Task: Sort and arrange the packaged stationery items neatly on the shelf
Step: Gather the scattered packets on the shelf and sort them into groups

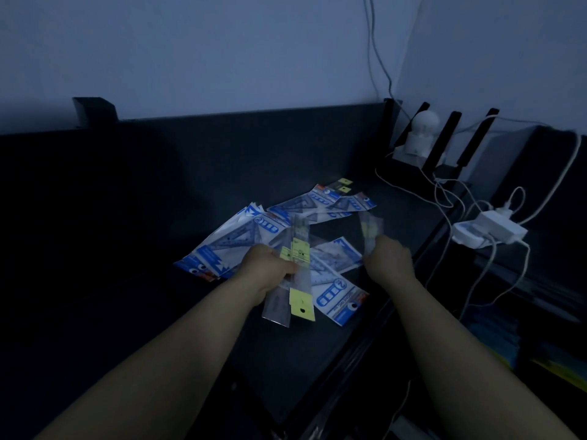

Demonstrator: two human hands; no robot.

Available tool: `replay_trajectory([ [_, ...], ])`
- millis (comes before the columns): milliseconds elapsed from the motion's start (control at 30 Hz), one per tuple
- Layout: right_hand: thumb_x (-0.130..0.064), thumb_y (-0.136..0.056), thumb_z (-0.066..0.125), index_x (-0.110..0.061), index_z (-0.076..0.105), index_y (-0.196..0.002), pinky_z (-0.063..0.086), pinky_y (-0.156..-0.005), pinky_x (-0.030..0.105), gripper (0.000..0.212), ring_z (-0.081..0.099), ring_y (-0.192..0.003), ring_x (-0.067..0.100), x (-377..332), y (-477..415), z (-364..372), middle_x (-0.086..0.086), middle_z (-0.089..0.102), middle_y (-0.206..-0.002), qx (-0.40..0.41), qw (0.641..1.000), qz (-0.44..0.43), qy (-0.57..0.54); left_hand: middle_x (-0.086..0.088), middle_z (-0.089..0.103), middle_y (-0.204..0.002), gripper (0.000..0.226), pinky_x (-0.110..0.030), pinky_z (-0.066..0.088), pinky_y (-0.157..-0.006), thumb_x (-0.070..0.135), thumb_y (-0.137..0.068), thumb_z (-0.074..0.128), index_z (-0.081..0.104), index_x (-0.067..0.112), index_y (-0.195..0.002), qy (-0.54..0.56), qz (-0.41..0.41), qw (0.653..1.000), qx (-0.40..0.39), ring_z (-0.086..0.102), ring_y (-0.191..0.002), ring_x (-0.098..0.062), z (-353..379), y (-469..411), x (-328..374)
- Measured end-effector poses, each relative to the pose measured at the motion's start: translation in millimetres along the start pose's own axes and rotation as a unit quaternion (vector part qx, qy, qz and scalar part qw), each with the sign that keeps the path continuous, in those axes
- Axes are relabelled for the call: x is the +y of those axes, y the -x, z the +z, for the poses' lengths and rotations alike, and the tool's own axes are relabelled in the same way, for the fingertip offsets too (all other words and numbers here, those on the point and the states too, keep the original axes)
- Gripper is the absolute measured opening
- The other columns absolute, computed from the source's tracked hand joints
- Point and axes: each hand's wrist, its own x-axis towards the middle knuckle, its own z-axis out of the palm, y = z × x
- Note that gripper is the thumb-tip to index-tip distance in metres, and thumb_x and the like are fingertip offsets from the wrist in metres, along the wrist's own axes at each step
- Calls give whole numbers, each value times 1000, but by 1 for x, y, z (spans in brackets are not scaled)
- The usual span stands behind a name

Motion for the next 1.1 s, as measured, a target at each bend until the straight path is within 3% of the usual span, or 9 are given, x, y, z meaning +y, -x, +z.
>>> replay_trajectory([
  [133, -24, -89, 57, -4, 58, -107, 41, -69, 29, 27, 59, -98, 32, -9, -9, -12, 16, 62, -107, -37, 997, 55, -45, -12, 68, -84, 13, -37, 56, -69, 3, -79, 73, 62, 7, -73, -9, 0, 1000, 4, 63, -70, -22, 2, -8, -1],
  [267, -15, -78, 71, -3, 57, -85, 44, -55, 28, 19, 60, -78, 27, -10, -14, -23, 12, 59, -81, -114, 983, 110, -89, -16, 71, -91, 14, -46, 58, -78, 6, -77, 75, 63, 8, -73, -20, -4, 1000, 4, 69, -85, -31, 1, -10, 0],
  [367, -12, -67, 80, 1, 60, -95, 56, -68, 34, 37, 67, -82, 29, -5, -19, -24, 16, 66, -91, -143, 973, 124, -134, -17, 71, -93, 16, -51, 57, -80, 7, -76, 76, 62, 9, -70, -26, -6, 1000, 3, 69, -89, -32, 0, -10, 2],
  [500, -17, -84, 67, 6, 61, -105, 49, -72, 35, 32, 65, -83, 29, -2, -19, -22, 17, 65, -88, -130, 972, 105, -164, -17, 72, -91, 11, -53, 56, -80, 8, -76, 76, 66, 8, -72, -26, -12, 1000, -3, 70, -87, -31, -1, -13, 1],
  [667, -19, -89, 55, 1, 57, -85, 39, -58, 28, 21, 52, -68, 25, -6, 0, -34, 11, 53, -76, -46, 947, 108, -298, -16, 73, -91, 12, -53, 57, -79, 10, -76, 76, 70, 2, -83, -21, -14, 1000, -11, 70, -85, -30, -2, -17, -3],
  [767, -17, -84, 55, -4, 54, -70, 31, -46, 24, 19, 42, -47, 20, -21, 30, -39, 10, 48, -58, -116, 915, 102, -374, -17, 71, -92, 12, -40, 57, -78, 12, -79, 75, 67, 4, -80, -24, -7, 1000, -6, 68, -82, -28, -1, -17, -3],
  [900, -26, -84, 61, -2, 65, -74, 44, -46, 24, 26, 53, -44, 20, -31, 57, -30, 11, 62, -60, -197, 924, 69, -320, -19, 69, -92, 12, -38, 54, -70, 11, -81, 71, 65, 1, -85, -26, 4, 1000, -2, 64, -75, -26, -5, -17, -3],
  [1000, -21, -83, 66, 7, 68, -76, 48, -50, 29, 29, 55, -44, 22, -34, 59, -18, 17, 68, -65, -175, 922, 65, -341, -18, 70, -88, 11, -47, 58, -75, 8, -76, 74, 65, 3, -80, -39, 10, 999, -11, 68, -77, -31, -9, -13, -2],
  [1100, -27, -77, 74, 3, 66, -67, 44, -46, 28, 32, 51, -41, 22, -42, 61, -11, 13, 64, -54, -140, 936, 44, -319, -16, 71, -89, 11, -44, 58, -73, 6, -76, 75, 65, 5, -80, -54, 11, 998, -17, 69, -79, -30, -9, -8, -2],
])
